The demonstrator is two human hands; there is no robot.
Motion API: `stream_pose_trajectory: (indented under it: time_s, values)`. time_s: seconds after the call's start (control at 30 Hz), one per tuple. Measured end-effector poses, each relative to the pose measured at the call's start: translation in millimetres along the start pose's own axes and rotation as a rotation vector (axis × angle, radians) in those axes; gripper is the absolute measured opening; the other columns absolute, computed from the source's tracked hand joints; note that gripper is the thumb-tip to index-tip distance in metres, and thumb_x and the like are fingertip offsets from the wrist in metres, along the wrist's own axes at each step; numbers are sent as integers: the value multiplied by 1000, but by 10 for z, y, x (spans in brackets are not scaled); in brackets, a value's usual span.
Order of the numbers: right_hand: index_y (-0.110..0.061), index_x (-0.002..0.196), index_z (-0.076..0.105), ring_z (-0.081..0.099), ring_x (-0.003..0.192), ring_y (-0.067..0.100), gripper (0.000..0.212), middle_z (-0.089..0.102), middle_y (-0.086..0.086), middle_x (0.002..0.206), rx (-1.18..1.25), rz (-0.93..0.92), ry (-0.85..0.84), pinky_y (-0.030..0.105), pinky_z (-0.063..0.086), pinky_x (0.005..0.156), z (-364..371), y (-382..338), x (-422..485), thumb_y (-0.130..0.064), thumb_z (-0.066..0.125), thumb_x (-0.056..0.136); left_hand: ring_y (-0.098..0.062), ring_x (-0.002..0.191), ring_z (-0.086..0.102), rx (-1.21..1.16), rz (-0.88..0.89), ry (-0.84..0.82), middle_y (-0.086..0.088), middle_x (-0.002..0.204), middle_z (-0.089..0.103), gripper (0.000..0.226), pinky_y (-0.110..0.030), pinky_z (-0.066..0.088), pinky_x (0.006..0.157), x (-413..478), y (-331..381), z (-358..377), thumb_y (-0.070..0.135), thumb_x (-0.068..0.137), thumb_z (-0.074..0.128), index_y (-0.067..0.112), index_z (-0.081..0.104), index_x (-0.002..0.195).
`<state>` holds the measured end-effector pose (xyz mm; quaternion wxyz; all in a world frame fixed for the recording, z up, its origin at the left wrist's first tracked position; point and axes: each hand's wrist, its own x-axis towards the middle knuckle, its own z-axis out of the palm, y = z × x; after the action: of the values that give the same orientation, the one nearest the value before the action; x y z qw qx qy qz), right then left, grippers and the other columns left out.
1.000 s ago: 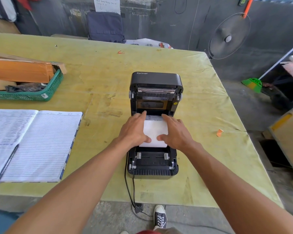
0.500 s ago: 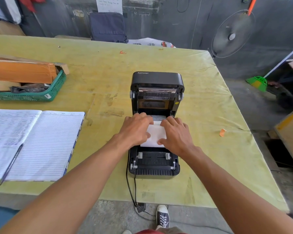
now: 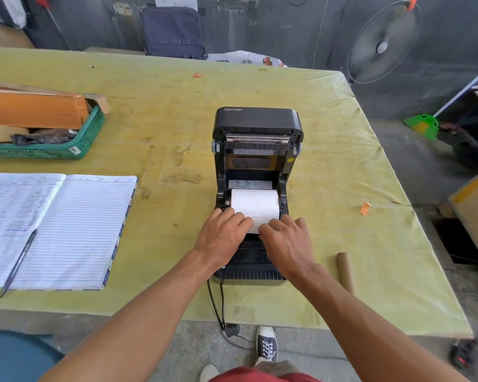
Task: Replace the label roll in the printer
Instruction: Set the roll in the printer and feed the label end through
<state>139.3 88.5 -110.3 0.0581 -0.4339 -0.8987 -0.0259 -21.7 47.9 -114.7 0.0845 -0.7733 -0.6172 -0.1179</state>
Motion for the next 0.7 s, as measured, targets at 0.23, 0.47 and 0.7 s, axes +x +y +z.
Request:
stream_pose_trajectory:
  time_s: [0.23, 0.47, 0.7]
  values:
    - [-9, 74, 71, 60, 63, 28, 28, 68, 8, 71, 61, -102, -10, 33, 53, 55, 141, 9, -104, 3, 88, 55, -25, 70, 58, -56, 127, -92, -8, 79, 68, 25, -35, 50, 57, -197, -144, 55, -11, 68, 72, 7, 70, 86]
    - [-9, 73, 68, 58, 70, 29, 23, 65, 6, 68, 26, -110, -46, 36, 49, 60, 110, 4, -99, 4, 82, 61, -23, 80, 56, -50, 107, -233, -8, 89, 67, 32, -33, 51, 67, -180, -143, 68, -12, 72, 70, 7, 68, 98]
    - [-10, 92, 67, 53, 92, 29, 8, 67, 6, 88, -46, -125, -116, 38, 40, 75, 135, -59, -134, -5, 62, 88, -22, 79, 54, -121, 5, -320, -3, 79, 61, 18, -34, 46, 74, -203, -107, -33, 6, 81, 49, 13, 65, 80]
